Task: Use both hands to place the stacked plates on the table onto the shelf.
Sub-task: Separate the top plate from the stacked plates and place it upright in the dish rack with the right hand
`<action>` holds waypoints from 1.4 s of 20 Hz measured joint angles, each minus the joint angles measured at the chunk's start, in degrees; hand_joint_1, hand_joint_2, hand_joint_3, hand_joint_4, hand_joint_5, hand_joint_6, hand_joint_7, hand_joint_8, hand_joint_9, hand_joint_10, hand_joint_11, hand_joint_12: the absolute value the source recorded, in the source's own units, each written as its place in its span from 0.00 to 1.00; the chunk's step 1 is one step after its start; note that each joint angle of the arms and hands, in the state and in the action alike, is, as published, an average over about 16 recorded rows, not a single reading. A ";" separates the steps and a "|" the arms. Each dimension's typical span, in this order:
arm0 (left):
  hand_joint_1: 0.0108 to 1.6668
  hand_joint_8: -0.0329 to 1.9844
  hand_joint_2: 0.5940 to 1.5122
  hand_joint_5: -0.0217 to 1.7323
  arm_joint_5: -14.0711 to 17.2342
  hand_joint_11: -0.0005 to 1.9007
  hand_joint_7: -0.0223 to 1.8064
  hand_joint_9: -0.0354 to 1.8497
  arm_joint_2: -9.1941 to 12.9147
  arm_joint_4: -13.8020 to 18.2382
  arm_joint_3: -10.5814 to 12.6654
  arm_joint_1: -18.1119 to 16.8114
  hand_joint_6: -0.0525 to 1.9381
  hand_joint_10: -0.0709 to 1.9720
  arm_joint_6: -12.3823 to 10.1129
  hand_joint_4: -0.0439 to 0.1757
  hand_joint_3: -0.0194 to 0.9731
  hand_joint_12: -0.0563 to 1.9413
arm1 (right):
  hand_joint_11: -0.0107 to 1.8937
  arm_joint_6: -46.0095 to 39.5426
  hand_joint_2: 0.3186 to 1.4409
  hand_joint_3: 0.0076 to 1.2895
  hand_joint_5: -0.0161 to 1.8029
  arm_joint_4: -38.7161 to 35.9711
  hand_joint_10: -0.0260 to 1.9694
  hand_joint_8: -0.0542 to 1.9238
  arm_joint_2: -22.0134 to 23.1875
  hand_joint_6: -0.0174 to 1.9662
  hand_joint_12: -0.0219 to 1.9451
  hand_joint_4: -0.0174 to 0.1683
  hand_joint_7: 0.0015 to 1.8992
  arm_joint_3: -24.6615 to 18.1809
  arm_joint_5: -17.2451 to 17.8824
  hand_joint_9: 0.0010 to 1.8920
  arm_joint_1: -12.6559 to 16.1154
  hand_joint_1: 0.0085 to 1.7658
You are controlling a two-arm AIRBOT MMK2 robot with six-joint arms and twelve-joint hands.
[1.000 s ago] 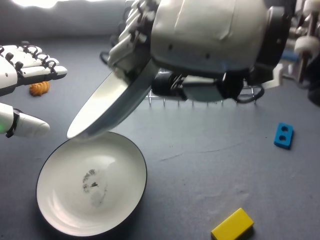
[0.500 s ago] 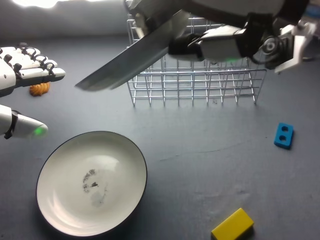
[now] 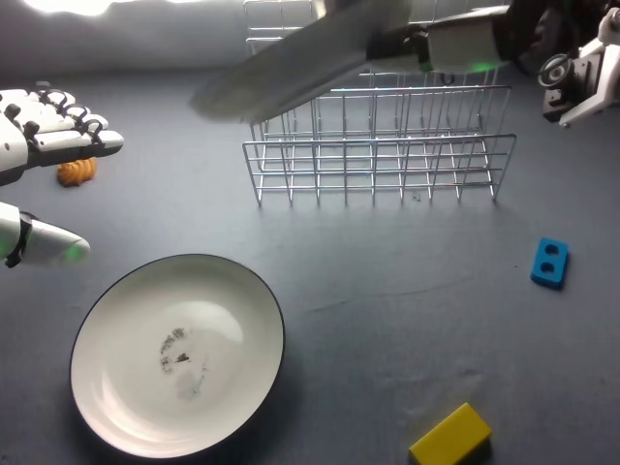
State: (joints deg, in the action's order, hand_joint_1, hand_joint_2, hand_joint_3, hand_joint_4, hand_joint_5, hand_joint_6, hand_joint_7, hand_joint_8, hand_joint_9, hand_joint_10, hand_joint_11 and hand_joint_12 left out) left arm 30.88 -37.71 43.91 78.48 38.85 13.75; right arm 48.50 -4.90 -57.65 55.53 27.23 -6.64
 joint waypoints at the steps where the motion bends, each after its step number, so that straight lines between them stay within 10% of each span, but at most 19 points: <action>1: 0.01 0.01 0.54 0.02 0.00 0.01 0.02 0.03 0.00 0.00 0.02 0.00 0.03 0.04 0.00 0.23 0.04 0.02 | 0.47 0.02 0.61 0.01 0.50 1.16 0.52 0.45 0.03 0.50 0.53 0.05 0.55 0.42 -0.16 0.52 0.00 0.76; 13: 0.01 0.01 0.54 0.02 5.23 0.01 0.02 0.03 0.00 4.66 0.58 0.80 0.03 0.04 -0.03 0.23 0.04 0.02 | 0.47 -0.07 0.61 0.01 0.50 15.00 0.54 0.46 0.05 0.50 0.54 0.05 0.54 5.00 -3.85 0.52 -0.19 0.76; 28: 0.01 0.01 0.54 0.02 25.55 0.01 0.02 0.03 0.22 23.14 2.77 4.15 0.03 0.04 -0.87 0.23 0.04 0.02 | 0.46 -1.13 0.61 0.01 0.50 28.51 0.50 0.47 -4.00 0.50 0.54 0.06 0.54 11.98 -10.26 0.53 0.87 0.76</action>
State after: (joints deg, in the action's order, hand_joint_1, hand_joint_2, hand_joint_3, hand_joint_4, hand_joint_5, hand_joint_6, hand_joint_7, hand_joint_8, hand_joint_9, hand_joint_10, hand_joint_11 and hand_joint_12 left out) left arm 56.43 -37.49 67.05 81.24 43.00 12.87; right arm 47.38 23.61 -61.65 67.51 16.97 -5.77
